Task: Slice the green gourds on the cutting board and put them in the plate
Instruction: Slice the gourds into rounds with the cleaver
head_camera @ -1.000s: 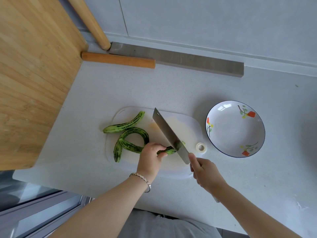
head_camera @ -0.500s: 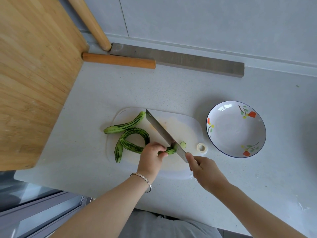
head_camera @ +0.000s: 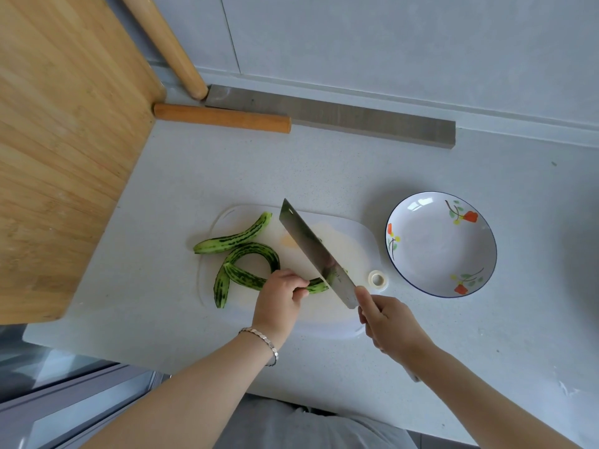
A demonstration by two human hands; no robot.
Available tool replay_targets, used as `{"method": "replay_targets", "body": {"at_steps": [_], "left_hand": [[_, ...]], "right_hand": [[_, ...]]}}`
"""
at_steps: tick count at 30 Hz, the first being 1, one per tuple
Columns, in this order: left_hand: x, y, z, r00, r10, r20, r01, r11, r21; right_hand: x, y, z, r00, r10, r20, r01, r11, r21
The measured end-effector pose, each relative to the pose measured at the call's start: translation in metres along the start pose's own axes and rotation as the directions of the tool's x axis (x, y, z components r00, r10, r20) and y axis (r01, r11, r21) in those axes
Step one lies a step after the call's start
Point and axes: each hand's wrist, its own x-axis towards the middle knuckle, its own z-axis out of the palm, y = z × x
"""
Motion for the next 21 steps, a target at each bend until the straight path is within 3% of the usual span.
{"method": "replay_targets", "body": {"at_steps": [11,21], "left_hand": [[-0.002,0.0,0.002,1.0,-0.02,-0.011,0.02,1.0,-0.013],[-0.002,-0.001,0.001,0.997,-0.079,-0.013,0.078,0.996,-0.041]], "right_hand": [[0.003,-0.002,0.017,1.0,-0.014,-0.008,0.012,0.987,-0.161],[0.003,0.004,0.003,1.0,0.017,-0.001,-0.017,0.999,0.04]]}}
